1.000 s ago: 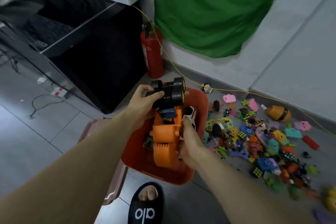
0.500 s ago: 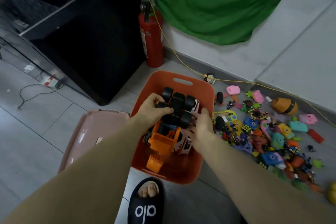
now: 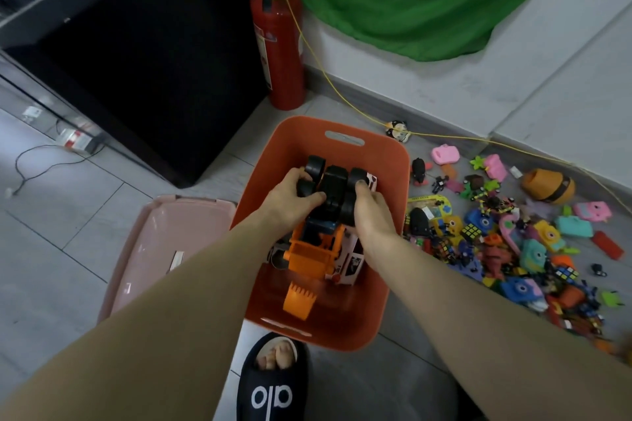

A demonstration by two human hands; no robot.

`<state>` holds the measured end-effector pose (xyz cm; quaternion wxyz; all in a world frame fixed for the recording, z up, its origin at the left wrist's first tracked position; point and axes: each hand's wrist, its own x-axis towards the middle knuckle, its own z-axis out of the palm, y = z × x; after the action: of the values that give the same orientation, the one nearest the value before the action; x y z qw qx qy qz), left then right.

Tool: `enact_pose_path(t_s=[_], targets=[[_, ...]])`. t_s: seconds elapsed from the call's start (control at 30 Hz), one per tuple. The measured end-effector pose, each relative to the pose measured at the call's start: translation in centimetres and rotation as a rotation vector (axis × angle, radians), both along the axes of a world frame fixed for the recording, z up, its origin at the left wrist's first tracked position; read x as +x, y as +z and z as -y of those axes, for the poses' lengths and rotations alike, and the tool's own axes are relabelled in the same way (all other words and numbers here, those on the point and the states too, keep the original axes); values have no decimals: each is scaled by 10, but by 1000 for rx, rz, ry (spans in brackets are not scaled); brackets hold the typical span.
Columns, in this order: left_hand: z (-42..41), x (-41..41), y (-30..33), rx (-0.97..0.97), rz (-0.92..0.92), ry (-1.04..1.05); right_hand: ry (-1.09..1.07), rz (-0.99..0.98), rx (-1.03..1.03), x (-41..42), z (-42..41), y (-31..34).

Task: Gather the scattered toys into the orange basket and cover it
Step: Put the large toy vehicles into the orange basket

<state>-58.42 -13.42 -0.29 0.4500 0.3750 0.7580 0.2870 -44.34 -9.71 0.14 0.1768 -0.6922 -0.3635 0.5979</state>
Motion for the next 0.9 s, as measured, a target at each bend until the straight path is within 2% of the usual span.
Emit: enact_pose_path(t_s=[0.1, 0.23, 0.53, 0.67, 0.8, 0.9], targets=[[3, -2, -3, -73, 41, -111, -7, -17, -14, -5, -7, 0], [13, 1, -7, -88, 80, -119, -88, -68, -109, -8, -8, -2], [43, -2, -18, -417, -106, -465, -36, -102, -223, 0, -17, -5], [51, -8, -31, -421, -305, -612, -42, -77, -224, -1, -24, -9], [64, -5, -32, -377, -657, -810, -61, -47, -232, -13, -28, -13], [77, -8, -35, -388, -827, -883, -76, -4, -212, -23, -33, -15]])
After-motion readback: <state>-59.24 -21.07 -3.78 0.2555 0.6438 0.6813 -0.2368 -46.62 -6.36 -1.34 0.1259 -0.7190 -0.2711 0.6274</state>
